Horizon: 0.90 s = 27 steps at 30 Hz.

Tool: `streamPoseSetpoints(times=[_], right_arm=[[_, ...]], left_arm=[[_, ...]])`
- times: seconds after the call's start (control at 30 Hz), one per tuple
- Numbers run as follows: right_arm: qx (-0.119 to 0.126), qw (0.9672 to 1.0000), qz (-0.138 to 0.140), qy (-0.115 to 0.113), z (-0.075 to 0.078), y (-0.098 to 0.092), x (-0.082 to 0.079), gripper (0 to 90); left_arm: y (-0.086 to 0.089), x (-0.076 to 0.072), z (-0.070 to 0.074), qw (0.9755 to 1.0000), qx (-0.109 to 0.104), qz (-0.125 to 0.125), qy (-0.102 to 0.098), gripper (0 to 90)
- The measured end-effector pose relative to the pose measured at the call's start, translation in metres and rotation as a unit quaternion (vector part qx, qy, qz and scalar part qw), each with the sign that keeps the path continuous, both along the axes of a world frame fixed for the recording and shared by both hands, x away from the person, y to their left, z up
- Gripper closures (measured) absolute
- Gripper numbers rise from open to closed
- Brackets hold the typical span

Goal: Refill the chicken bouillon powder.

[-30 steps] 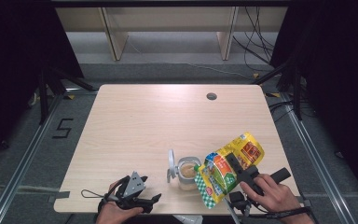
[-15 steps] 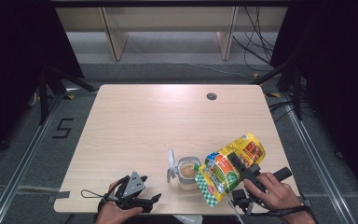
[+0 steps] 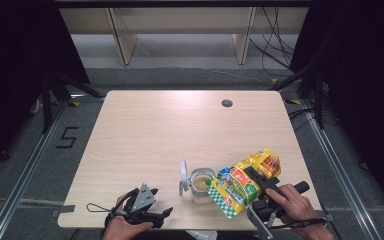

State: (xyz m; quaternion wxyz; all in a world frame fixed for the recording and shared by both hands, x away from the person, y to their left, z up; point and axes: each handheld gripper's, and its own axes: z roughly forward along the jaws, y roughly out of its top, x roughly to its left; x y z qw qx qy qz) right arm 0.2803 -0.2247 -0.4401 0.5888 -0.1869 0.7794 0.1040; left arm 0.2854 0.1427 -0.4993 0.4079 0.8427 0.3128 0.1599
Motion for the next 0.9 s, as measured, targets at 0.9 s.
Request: streamPoseSetpoints(times=[0.9], right_arm=[[0.214,0.9607,0.017,0.176,-0.016,-0.025,0.014,72.2]], left_arm=[[0.000,0.001,0.000,0.9999,0.002,-0.008,-0.007,22.3]])
